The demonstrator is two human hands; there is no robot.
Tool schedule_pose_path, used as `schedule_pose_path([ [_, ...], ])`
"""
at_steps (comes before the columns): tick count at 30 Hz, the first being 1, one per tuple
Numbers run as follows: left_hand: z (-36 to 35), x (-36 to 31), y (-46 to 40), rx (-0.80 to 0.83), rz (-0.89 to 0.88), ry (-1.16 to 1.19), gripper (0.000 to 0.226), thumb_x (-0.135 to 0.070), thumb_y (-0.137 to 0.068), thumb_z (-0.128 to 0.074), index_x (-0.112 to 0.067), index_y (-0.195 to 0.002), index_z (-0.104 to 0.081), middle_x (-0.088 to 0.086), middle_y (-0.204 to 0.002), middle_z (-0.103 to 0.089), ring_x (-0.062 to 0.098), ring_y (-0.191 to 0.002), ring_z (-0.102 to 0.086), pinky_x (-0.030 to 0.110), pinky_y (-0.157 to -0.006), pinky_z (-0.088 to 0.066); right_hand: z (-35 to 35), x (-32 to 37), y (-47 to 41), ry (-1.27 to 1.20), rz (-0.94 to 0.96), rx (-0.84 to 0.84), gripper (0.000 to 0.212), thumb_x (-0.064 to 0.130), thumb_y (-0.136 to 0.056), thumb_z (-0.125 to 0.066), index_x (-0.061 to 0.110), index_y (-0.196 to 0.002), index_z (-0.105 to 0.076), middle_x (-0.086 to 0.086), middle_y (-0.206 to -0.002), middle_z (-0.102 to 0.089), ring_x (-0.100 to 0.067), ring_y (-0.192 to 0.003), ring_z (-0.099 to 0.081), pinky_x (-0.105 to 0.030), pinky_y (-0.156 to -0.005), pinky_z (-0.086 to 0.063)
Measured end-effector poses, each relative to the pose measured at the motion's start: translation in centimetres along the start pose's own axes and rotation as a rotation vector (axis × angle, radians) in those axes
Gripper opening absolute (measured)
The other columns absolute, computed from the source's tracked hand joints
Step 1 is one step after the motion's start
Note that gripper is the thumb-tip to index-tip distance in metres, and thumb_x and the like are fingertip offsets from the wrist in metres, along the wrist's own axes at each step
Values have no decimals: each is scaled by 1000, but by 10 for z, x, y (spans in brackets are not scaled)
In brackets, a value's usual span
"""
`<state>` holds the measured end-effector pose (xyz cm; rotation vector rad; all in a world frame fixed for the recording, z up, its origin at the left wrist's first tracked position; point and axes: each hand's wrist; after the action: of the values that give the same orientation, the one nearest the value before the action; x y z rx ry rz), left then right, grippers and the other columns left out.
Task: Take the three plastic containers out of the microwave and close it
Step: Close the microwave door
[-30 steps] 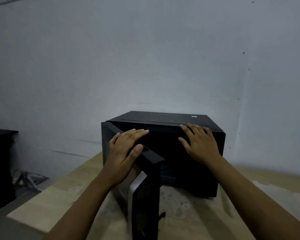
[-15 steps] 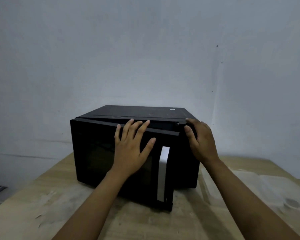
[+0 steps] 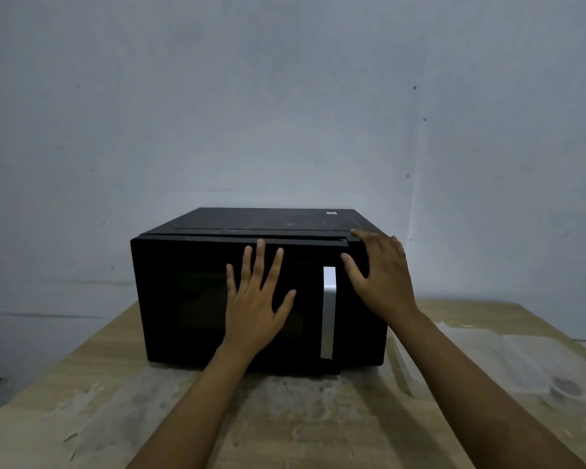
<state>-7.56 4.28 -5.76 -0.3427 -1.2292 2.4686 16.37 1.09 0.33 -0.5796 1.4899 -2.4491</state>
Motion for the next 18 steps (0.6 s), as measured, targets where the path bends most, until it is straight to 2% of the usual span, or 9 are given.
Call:
schedule_pose_path([
  [2,-3,6,3,7,15,-45,79,-65,-96,-35,-28,-161,-9,4,-170,2,26,-157,3,66,-120,-3,-2,9,5,113,0,10,51,43,-94,-47,23,-140,-45,-4,-139,-52,-24,-133,-44,-46,-119,-24],
  [4,-7,11,6,13,28,-72,83,-71,-93,-31,-30,-161,-6,2,-170,1,26,-157,2,72,-117,0,-8,22,14,184,6,33,59,48,-96,-41,24,-149,-36,-7,-157,-33,-27,-146,-28,-51,-120,-17],
  [7,-15,17,13,11,48,-89,89,-78,-89,-31,-32,-160,-4,1,-170,-1,27,-157,-2,78,-112,0,-24,44,29,324,160,82,72,60,-94,-42,24,-156,-26,-5,-165,-16,-29,-153,-9,-58,-120,-9],
  [11,-21,22,16,-2,39,-95,91,-80,-88,-31,-30,-160,-8,2,-170,-4,28,-156,-5,79,-110,-3,-42,51,34,477,209,104,77,57,-96,-42,16,-157,-19,-8,-166,-12,-31,-153,-6,-63,-118,-11],
  [18,-26,25,15,-24,21,-111,90,-78,-88,-31,-27,-159,-11,4,-169,-9,32,-155,-9,80,-110,-2,-48,50,34,528,199,85,73,54,-98,-39,16,-157,-20,-8,-165,-14,-34,-152,-8,-69,-115,-10],
])
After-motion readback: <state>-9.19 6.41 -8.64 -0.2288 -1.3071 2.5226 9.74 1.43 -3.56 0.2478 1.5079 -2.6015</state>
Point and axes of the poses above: each hand's wrist, its own y-axis away from the middle knuckle, its own z-axis out of the back of the hand, x = y × z
